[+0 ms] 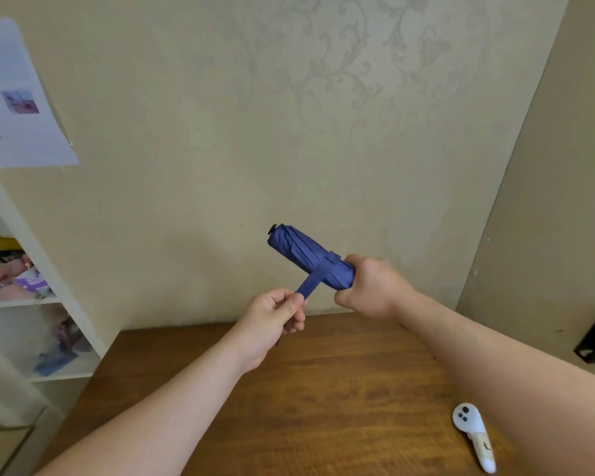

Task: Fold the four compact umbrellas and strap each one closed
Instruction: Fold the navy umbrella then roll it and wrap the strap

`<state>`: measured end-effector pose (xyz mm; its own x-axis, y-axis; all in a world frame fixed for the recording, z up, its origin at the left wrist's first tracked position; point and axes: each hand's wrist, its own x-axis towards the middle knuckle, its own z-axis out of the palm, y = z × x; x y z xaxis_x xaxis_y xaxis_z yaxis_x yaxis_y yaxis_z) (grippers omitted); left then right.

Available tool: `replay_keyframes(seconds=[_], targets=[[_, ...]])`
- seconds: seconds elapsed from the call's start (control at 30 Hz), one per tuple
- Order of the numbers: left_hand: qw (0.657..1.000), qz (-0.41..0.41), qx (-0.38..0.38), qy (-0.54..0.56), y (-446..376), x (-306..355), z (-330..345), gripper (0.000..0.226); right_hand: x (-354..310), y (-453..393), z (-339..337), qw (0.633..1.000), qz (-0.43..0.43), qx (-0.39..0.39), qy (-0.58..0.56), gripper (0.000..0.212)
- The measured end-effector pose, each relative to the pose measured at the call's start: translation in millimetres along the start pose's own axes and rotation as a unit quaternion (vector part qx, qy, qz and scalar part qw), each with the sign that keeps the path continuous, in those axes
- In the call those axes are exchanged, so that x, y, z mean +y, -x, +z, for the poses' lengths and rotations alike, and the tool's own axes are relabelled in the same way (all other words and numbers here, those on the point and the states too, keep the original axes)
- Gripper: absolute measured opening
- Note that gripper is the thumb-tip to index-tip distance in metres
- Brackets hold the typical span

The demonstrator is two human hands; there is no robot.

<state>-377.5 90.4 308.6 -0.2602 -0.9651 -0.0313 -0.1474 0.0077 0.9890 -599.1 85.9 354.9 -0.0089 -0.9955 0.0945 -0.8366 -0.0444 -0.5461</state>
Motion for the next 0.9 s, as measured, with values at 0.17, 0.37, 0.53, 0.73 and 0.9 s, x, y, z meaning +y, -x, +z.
replay_keyframes(seconds=[0.17, 0.37, 0.53, 0.73, 0.9], targets=[[0.996, -0.021, 0.001, 0.084, -7, 11, -16, 0.035, -27, 23, 4, 0.917, 0.02, -0.226, -0.329, 0.032], [0.976, 0.02, -0.111, 0.184, -10, 27, -24, 0.038, -23, 27, 13, 0.731, 0.131, -0.437, -0.508, 0.079], [0.988, 0.038, 0.032, 0.144, -9, 32, -11, 0.028, -17, 24, 25, 0.798, 0.102, -0.311, -0.506, 0.068], [0.981, 0.014, 0.193, 0.025, -7, 32, 17, 0.026, -30, 41, 71, 0.972, -0.024, -0.001, -0.232, 0.06], [0.994, 0.02, 0.095, -0.041, -6, 28, 7, 0.012, -16, 34, 73, 0.935, 0.076, -0.002, -0.347, 0.036]])
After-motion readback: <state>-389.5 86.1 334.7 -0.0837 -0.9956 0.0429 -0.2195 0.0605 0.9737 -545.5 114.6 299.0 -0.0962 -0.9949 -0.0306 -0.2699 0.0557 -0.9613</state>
